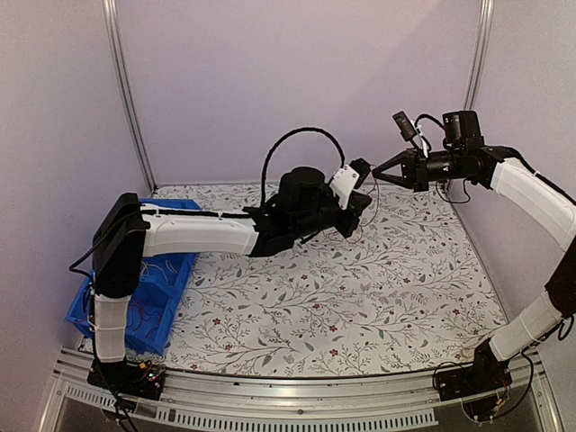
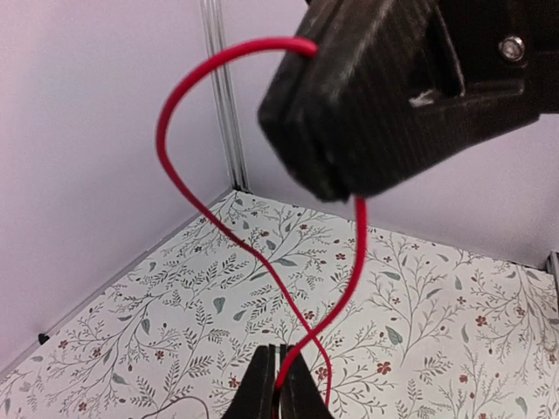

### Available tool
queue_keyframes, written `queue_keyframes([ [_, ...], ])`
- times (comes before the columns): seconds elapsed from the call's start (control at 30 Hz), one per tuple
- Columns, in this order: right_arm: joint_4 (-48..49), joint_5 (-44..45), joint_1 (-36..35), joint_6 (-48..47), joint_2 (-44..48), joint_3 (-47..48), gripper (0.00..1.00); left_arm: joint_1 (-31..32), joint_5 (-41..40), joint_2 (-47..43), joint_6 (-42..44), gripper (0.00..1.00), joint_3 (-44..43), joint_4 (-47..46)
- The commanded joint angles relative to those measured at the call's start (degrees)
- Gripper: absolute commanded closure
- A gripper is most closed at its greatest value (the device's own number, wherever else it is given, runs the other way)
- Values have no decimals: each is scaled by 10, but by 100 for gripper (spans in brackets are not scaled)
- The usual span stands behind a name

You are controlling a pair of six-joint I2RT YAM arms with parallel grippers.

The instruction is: Untangle the cables

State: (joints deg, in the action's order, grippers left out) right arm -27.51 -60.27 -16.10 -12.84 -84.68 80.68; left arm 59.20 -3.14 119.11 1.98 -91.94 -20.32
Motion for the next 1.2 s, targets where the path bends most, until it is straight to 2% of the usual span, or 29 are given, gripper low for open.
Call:
queue_keyframes([
  [0.0,3,-3,-2,-1,10,-5,85,-8,-13,-25,-18,100,10,-25],
  [0.07,-3,19,1,-10,14,-9,70,-15,-3,-38,-44,100,26,-34],
  [0.13,-4,49,13,-19,21,-20,60,-23,11,-51,-73,100,38,-38],
  [0.27,-4,83,43,-29,33,-63,50,-40,41,-73,-119,100,55,-45],
  [0.43,-4,72,35,-90,57,-152,40,-46,49,-92,-151,100,59,-43],
  [0.63,13,86,-18,-134,54,-194,33,-49,56,-101,-194,100,59,-48],
  [0.93,5,97,-86,-97,-37,-104,31,-49,7,-107,-224,100,56,-48],
  [1.17,-13,75,-93,-51,-99,-61,32,-43,-12,-108,-221,100,55,-52],
])
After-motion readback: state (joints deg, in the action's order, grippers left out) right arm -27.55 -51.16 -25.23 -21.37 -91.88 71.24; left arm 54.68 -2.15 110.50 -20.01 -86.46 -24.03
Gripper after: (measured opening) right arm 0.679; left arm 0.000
